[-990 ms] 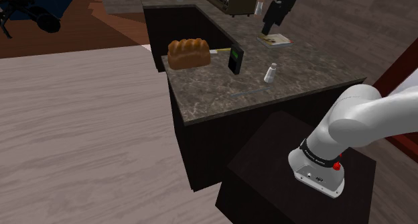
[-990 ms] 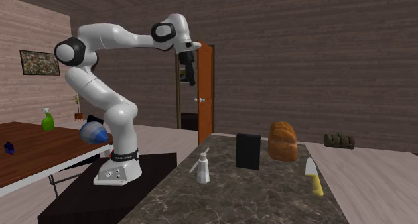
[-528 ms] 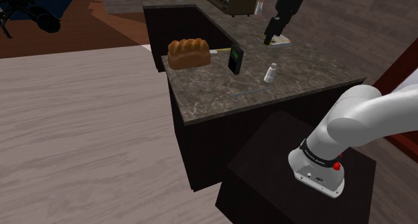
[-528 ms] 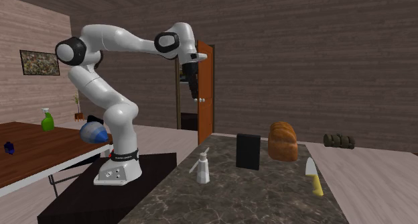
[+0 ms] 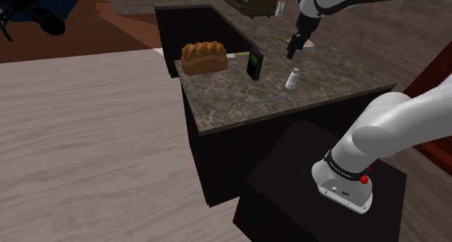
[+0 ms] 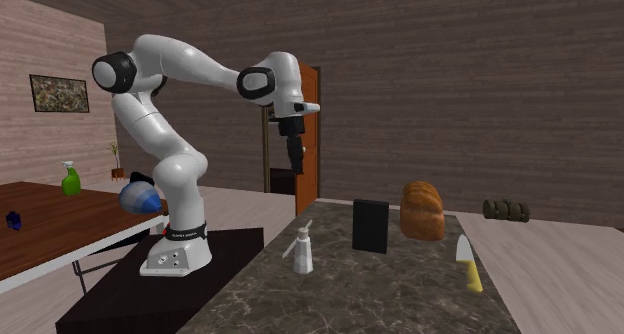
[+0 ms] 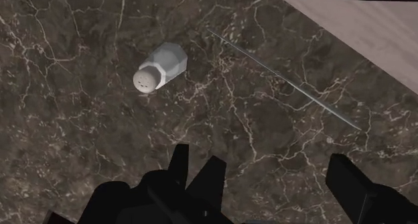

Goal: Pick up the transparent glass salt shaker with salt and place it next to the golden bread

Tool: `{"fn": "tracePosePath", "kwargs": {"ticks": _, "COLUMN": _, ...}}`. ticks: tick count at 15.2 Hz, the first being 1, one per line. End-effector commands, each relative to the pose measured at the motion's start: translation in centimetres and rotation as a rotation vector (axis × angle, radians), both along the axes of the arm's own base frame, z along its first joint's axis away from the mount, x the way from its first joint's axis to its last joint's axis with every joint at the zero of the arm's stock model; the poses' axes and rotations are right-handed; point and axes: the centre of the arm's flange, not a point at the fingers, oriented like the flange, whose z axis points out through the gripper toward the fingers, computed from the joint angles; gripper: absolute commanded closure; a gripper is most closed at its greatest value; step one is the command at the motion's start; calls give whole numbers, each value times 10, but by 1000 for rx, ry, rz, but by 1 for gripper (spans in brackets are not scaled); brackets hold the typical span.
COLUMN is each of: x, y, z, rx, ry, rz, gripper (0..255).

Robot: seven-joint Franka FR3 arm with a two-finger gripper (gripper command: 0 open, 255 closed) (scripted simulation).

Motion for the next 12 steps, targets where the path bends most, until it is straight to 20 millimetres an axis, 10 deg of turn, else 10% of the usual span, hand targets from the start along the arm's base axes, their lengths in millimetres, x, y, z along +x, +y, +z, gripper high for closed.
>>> {"fn": "tracePosePath", "kwargs": {"ticks": 1, "x": 3, "y": -24, "z": -17, "rx": 0, "ry": 13, "rz": 1, "gripper": 0}}
{"fn": "tracePosePath", "kwargs": {"ticks": 12, "x": 17, "y": -116, "z": -104, "rx": 1, "ry": 77, "rz": 5, "gripper": 0}}
